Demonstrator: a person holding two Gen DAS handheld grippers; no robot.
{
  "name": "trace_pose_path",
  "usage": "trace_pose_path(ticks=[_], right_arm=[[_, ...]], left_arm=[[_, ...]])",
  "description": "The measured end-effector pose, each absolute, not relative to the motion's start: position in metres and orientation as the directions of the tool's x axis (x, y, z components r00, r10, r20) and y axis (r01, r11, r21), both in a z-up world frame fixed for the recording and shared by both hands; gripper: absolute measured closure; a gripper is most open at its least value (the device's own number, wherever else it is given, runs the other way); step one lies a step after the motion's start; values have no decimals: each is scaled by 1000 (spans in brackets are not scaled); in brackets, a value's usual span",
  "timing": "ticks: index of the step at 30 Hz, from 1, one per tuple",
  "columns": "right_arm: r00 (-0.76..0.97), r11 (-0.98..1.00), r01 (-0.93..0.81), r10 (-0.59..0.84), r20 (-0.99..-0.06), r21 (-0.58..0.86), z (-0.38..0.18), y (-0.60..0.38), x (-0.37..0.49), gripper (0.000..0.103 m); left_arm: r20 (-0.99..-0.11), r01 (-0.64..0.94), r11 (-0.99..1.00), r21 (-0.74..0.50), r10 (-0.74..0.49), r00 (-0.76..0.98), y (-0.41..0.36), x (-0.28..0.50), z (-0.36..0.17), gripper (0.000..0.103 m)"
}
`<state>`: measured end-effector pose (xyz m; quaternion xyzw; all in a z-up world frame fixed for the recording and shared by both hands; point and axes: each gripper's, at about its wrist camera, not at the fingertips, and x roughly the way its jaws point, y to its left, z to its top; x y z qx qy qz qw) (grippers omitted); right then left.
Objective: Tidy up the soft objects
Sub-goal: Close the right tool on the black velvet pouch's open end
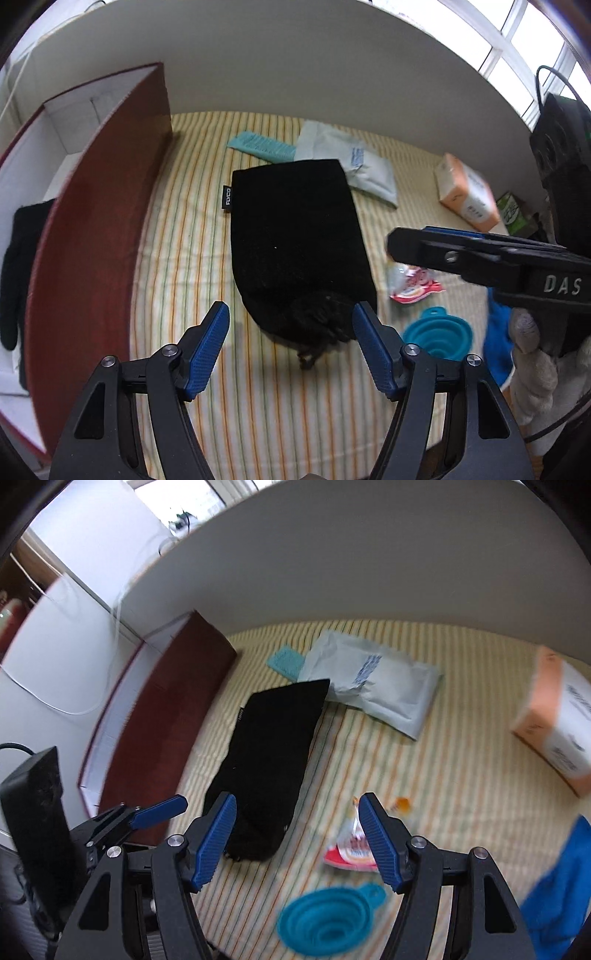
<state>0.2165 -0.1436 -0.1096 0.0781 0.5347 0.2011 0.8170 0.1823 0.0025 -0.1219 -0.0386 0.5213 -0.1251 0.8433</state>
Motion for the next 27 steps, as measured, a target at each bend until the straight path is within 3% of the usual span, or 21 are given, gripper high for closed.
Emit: trace_pose_path(ticks=[10,17,21,23,25,27], right_arm=[[283,906,-247,407,-869,344,-135,-123,245,38],[258,909,-254,392,-883,330,-142,-114,251,39],[228,905,-237,405,-886,352,-151,-115,254,46],[228,902,-230,415,-881,366,-153,-115,255,51],[204,888,-226,445,-872,400,-156,-113,256,64],[200,888,-215,448,-871,407,-158,-112,256,65]], left_arm=[[-876,197,961,-194,-260,406,-6,197,-133,25],[-875,178,950,-256,-306,376,-4,206,-146,25],[-867,178,948,-264,-314,388,-3,206,-146,26],[-864,179,947,-266,-316,392,-1,205,-145,31],[-863,181,946,-269,-320,390,0,205,-145,37],[-862,181,945,-273,-323,391,2,203,-142,41]])
